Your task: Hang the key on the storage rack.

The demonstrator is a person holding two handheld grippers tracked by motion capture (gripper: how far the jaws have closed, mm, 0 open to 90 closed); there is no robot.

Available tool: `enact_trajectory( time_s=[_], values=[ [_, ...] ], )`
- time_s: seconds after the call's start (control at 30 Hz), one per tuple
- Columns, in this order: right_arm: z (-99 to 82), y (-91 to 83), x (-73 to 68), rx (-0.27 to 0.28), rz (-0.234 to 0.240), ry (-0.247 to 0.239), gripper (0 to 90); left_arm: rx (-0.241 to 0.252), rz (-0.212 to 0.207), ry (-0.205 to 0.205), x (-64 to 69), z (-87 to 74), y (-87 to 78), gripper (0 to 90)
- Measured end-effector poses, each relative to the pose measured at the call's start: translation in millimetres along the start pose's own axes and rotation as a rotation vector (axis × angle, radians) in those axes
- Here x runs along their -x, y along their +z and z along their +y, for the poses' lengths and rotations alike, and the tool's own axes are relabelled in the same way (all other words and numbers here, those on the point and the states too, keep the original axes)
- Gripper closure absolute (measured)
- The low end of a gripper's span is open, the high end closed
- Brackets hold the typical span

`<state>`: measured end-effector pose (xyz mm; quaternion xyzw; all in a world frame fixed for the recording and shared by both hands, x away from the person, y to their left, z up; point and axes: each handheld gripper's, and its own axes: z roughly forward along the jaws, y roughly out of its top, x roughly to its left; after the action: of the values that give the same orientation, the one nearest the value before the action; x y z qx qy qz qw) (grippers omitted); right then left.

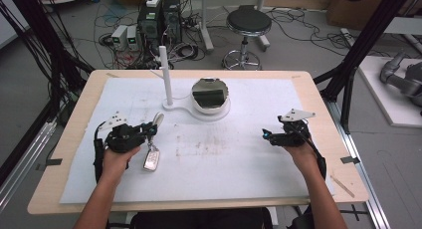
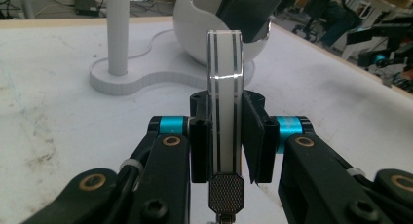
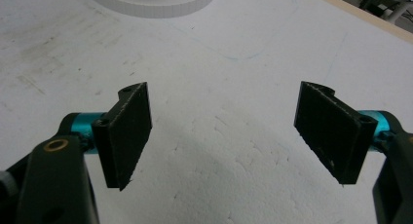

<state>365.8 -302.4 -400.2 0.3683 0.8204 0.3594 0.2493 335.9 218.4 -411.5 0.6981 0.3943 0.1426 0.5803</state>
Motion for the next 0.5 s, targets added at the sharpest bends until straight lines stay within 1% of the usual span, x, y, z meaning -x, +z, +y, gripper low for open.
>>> enact_trajectory(
  time_s=[0.1,0.17,0.23,0.27,0.37,0.4,0.5],
  values=[
    [0.7,-0.8,0.3,0.006,-0.005,0.000,21.8,0.024,0.000,0.010,-2.3,6.3,-0.5,74.7],
    [1.3,-1.7,0.5,0.009,-0.007,-0.001,21.9,0.036,0.006,0.017,-3.3,11.6,0.1,74.7],
    [1.9,-2.4,0.5,0.014,-0.006,-0.004,21.9,0.047,0.001,0.017,-3.5,16.7,1.4,74.7],
    [2.2,-2.5,0.2,0.016,-0.005,-0.002,21.9,0.053,-0.001,0.024,-3.5,20.7,2.6,74.7],
    [2.8,-2.3,-0.1,0.018,-0.010,-0.007,21.9,0.073,-0.023,0.022,-4.2,29.5,5.6,74.7],
    [2.9,-2.1,-0.1,0.017,-0.010,-0.007,21.9,0.080,-0.024,0.018,-4.4,31.5,6.4,74.7],
    [3.3,-2.0,-0.5,0.015,-0.010,-0.007,21.8,0.095,-0.047,0.003,-8.4,39.8,9.1,74.7]
  ],
)
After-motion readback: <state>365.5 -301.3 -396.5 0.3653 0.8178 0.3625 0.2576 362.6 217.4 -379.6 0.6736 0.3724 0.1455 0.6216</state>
